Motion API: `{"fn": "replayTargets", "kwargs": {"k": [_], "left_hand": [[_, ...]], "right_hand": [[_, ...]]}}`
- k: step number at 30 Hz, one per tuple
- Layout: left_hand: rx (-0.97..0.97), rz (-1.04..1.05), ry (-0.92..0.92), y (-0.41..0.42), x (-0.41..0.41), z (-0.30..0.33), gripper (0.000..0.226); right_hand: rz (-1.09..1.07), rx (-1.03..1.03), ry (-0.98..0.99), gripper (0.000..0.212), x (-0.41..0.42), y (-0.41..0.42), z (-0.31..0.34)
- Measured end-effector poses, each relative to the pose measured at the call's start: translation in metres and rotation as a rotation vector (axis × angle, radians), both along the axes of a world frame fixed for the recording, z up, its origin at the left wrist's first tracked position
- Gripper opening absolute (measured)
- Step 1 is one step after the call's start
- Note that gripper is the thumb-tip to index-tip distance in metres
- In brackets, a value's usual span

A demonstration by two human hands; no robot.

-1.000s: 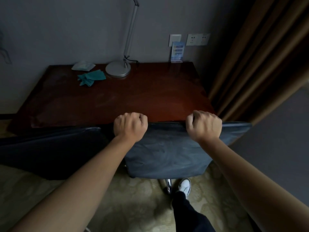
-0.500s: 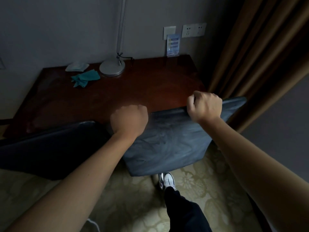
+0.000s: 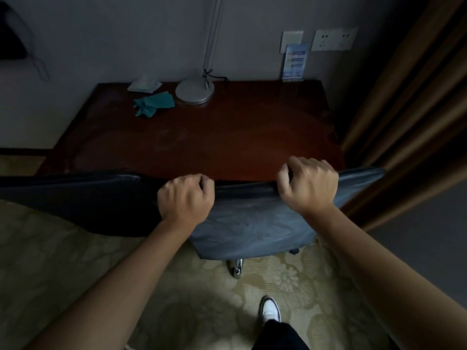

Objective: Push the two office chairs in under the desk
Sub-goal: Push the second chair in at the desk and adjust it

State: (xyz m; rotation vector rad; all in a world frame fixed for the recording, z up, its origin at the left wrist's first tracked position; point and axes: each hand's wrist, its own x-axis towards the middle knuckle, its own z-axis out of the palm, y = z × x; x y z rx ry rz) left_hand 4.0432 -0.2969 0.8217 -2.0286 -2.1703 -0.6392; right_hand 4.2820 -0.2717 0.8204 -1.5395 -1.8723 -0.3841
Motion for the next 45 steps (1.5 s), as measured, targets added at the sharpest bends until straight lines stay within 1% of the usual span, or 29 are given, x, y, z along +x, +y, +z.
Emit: {"fn": "replayTargets", "kwargs": {"k": [1,3,5,6,7,8,10,12,13,14,17,21,23,24,27,30,33,36,41,45], "left_hand": [[-0.005,0.005,-0.010,-0.004,-0.001,0.000,0.045],[-0.003,0.012,-0.003,-0.016,-0.004,-0.003,0.043],[-0.035,0.000,-0.003,-0.030,-0.005,-0.005,0.045],[-0.034,-0.008,-0.007,-0.036,-0.006,-0.004,0.047],[-0.037,-0.029,0.000,-0.040,-0.007,-0.003,0.051],[-0.068,-0.073,0.003,-0.042,-0.010,-0.001,0.054],[-0.178,-0.223,0.008,-0.050,-0.019,0.002,0.059],[-0.312,-0.339,0.038,-0.062,-0.024,0.005,0.065],[-0.335,-0.356,0.048,-0.069,-0.025,0.004,0.068],[-0.316,-0.351,0.051,-0.077,-0.025,0.002,0.067],[-0.215,-0.350,0.009,-0.100,-0.023,-0.002,0.058],[-0.184,-0.387,0.011,-0.133,-0.038,-0.001,0.055],[-0.173,-0.402,0.003,-0.150,-0.044,-0.003,0.054],[-0.174,-0.415,0.003,-0.157,-0.048,-0.003,0.054],[-0.153,-0.443,0.007,-0.173,-0.049,-0.004,0.054],[-0.117,-0.462,0.030,-0.177,-0.045,-0.004,0.053],[-0.156,-0.450,0.030,-0.170,-0.049,-0.001,0.054],[-0.178,-0.439,0.024,-0.149,-0.059,0.005,0.055],[-0.174,-0.435,0.034,-0.115,-0.059,0.005,0.060],[-0.169,-0.457,0.054,-0.085,-0.048,0.001,0.062]], "right_hand": [[0.040,-0.029,-0.013,0.039,0.002,-0.005,0.001],[0.169,-0.115,-0.103,0.049,0.007,-0.018,-0.001],[0.331,-0.296,-0.205,0.062,0.022,-0.036,-0.002],[0.378,-0.366,-0.260,0.070,0.032,-0.042,0.000],[0.381,-0.422,-0.310,0.075,0.042,-0.043,0.003],[0.345,-0.475,-0.355,0.075,0.050,-0.040,0.009],[0.240,-0.560,-0.424,0.068,0.066,-0.037,0.013],[0.199,-0.600,-0.442,0.063,0.069,-0.045,0.015],[0.209,-0.592,-0.448,0.061,0.068,-0.053,0.015],[0.229,-0.575,-0.464,0.059,0.065,-0.061,0.014],[0.252,-0.576,-0.509,0.060,0.061,-0.097,0.015],[0.264,-0.564,-0.547,0.057,0.052,-0.154,0.023],[0.259,-0.495,-0.522,0.052,0.046,-0.179,0.025],[0.246,-0.494,-0.512,0.051,0.043,-0.191,0.026],[0.235,-0.585,-0.452,0.059,0.048,-0.214,0.021],[0.236,-0.590,-0.383,0.055,0.054,-0.220,0.021],[0.238,-0.615,-0.375,0.053,0.047,-0.215,0.020],[0.235,-0.584,-0.379,0.058,0.039,-0.198,0.018],[0.248,-0.495,-0.380,0.051,0.035,-0.166,0.016],[0.185,-0.513,-0.380,0.055,0.048,-0.135,0.016]]}}
